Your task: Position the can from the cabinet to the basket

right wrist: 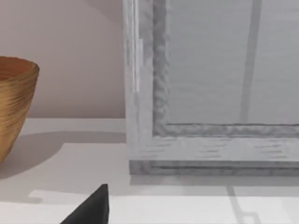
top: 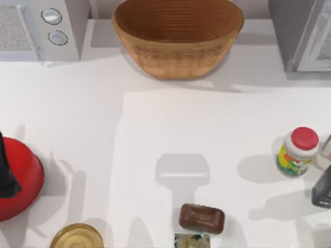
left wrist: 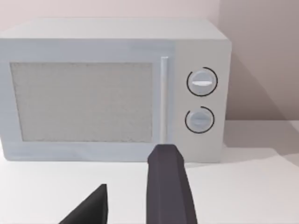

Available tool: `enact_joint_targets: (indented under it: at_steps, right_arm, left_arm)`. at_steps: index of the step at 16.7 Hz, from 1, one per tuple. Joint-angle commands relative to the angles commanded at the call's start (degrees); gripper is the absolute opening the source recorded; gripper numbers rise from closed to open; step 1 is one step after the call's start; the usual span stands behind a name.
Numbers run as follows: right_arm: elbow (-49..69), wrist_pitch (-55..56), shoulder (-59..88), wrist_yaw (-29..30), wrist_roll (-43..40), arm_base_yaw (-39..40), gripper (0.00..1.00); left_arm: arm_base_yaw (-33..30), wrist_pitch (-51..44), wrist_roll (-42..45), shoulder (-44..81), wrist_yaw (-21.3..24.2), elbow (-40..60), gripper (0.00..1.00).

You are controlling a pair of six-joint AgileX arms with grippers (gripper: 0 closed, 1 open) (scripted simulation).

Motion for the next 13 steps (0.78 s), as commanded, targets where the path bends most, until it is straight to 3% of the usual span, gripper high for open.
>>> enact_joint_targets:
  at_steps: [7,13]
  right_arm:
    - [1.4,1.9,2.1,-1.7,-0.1,-1.3,1.0]
    - [10.9,21.7,20.9,-18.4,-0.7,-14.8,1.0]
  left_arm:
    - [0.0,0.0,0.0,0.0,0.0,0.0,1.0]
    - [0.0,0.0,0.0,0.0,0.0,0.0,1.0]
